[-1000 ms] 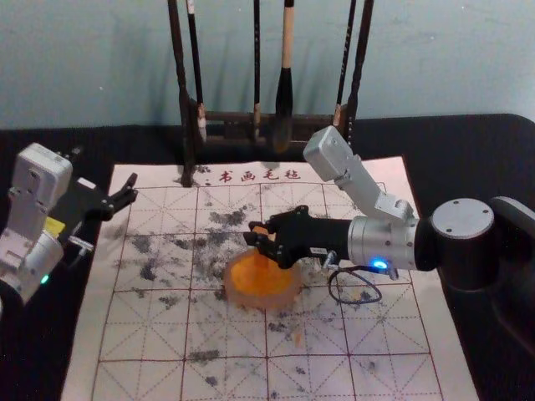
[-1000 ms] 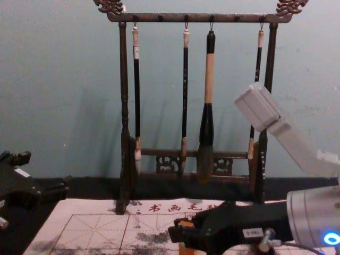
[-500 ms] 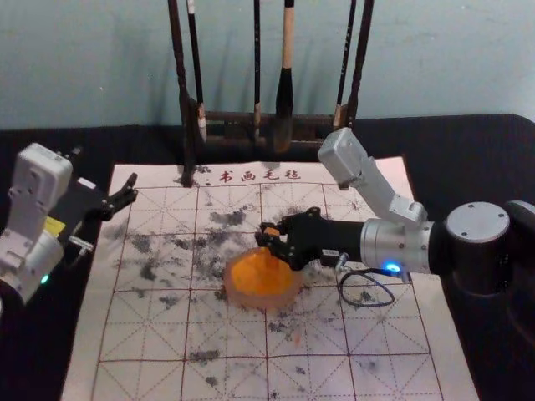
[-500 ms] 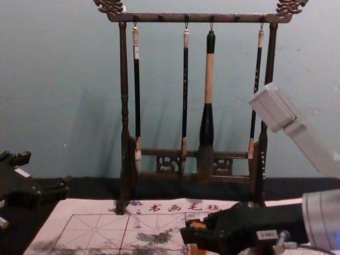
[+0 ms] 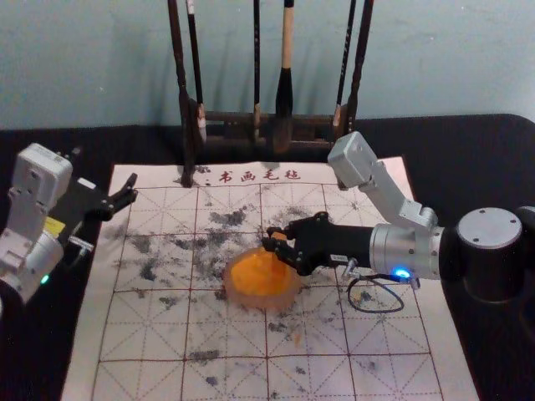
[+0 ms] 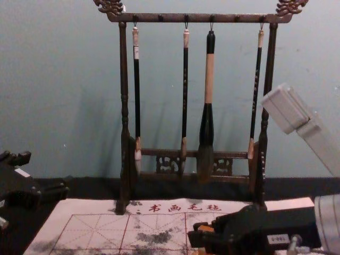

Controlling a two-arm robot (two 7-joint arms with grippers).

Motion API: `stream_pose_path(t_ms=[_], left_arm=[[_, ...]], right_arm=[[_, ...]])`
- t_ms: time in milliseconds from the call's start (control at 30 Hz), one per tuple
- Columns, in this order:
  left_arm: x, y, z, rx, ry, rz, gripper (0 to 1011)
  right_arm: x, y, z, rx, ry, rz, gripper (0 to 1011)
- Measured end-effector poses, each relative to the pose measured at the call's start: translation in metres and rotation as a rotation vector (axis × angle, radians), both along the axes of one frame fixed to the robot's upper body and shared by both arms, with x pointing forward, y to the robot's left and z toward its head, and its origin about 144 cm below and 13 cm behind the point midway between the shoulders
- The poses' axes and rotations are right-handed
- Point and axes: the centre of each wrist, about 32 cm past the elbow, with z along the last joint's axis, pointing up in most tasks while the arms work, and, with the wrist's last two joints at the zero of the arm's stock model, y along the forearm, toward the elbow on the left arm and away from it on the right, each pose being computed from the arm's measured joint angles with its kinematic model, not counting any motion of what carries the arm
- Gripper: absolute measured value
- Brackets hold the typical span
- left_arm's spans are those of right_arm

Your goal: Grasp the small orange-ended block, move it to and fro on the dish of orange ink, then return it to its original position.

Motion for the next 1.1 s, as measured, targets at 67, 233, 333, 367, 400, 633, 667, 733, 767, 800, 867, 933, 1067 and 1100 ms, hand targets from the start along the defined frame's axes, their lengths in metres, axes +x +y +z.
stream_pose_path(t_ms=[67, 233, 333, 367, 400, 633, 667, 733, 767, 800, 867, 933, 1067, 1100], left_arm=[[0.000, 0.000, 0.000, 0.000, 0.000, 0.000, 1001], [0.000, 0.000, 0.000, 0.000, 0.000, 0.000, 1001], [0.000, 0.000, 0.000, 0.000, 0.000, 0.000, 1001], [0.000, 0.000, 0.000, 0.000, 0.000, 0.000, 1001], [0.000, 0.000, 0.000, 0.000, 0.000, 0.000, 1001], [0.000, 0.000, 0.000, 0.000, 0.000, 0.000, 1001], [0.000, 0.000, 0.000, 0.000, 0.000, 0.000, 1001], [0.000, 0.000, 0.000, 0.000, 0.000, 0.000, 1001], [0.000, 0.000, 0.000, 0.000, 0.000, 0.000, 1001], [0.000, 0.000, 0.000, 0.000, 0.000, 0.000, 1001], [0.000, 0.000, 0.000, 0.000, 0.000, 0.000, 1001], [0.000, 0.000, 0.000, 0.000, 0.000, 0.000, 1001], [0.000, 0.000, 0.000, 0.000, 0.000, 0.000, 1001], [0.000, 0.000, 0.000, 0.000, 0.000, 0.000, 1001]], right_arm=[[-0.002, 0.000, 0.000, 0.001, 0.003, 0.005, 130], [-0.005, 0.002, 0.000, 0.008, 0.009, 0.020, 130], [-0.006, 0.004, 0.000, 0.012, 0.011, 0.026, 130], [-0.006, 0.005, 0.000, 0.014, 0.013, 0.029, 130], [-0.007, 0.005, 0.000, 0.014, 0.014, 0.032, 130], [-0.008, 0.010, -0.001, 0.017, 0.020, 0.045, 130], [-0.008, 0.011, -0.002, 0.016, 0.022, 0.045, 130], [-0.007, 0.012, -0.002, 0.016, 0.023, 0.047, 130], [-0.007, 0.013, -0.003, 0.017, 0.024, 0.048, 130], [-0.007, 0.014, -0.003, 0.017, 0.024, 0.048, 130], [-0.006, 0.015, -0.003, 0.018, 0.025, 0.049, 130], [-0.006, 0.016, -0.003, 0.020, 0.026, 0.051, 130], [-0.004, 0.019, -0.003, 0.024, 0.027, 0.053, 130], [-0.003, 0.020, -0.003, 0.026, 0.027, 0.053, 130]])
